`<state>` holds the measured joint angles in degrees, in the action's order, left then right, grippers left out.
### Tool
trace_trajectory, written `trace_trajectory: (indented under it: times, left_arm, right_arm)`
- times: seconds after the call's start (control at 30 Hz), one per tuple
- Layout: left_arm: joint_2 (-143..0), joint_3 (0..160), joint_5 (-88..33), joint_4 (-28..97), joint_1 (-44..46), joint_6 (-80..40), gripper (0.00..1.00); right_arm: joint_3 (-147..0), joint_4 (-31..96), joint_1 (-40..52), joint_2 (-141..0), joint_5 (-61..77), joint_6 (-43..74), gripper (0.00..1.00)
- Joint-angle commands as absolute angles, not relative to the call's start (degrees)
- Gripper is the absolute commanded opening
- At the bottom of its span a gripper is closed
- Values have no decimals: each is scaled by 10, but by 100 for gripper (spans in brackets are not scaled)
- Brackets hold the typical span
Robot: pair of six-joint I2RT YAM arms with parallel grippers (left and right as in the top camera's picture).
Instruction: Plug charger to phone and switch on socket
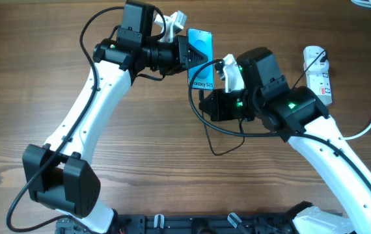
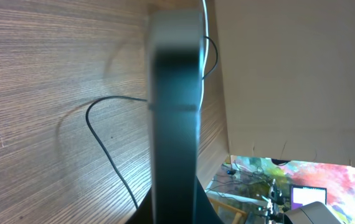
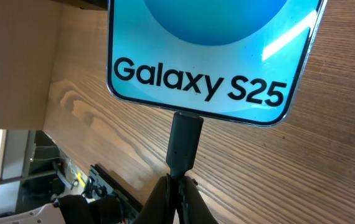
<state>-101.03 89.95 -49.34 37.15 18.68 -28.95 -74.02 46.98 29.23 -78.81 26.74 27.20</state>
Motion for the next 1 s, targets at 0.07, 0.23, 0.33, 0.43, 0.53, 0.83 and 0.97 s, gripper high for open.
trace_trajectory:
  times: [0.07,0.23,0.33,0.43,0.53,0.83,0.97]
  left_arm:
    - [-1002,900,-546,396,198,-272,4]
    - [-1002,900,-547,397,198,-272,4]
    - [-1002,900,-547,399,198,-267,4]
    - [-1002,900,-546,401,197,-261,4]
    - [-1002,900,-536,401,197,-261,4]
    - [-1002,900,-423,408,195,-261,4]
    - [-1003,900,-328,445,193,-261,4]
  right_arm:
    - [-750,426,284,-790,203,269,5]
    - [-750,416,284,-790,198,270,5]
    - [-750,408,284,-790,199,270,5]
    - [-750,412,284,-790,199,269,5]
    - [-750,415,284,-790,199,269,13]
    - [-750,438,284,-788,227,255,49]
    - [-750,442,284,-778,231,255,87]
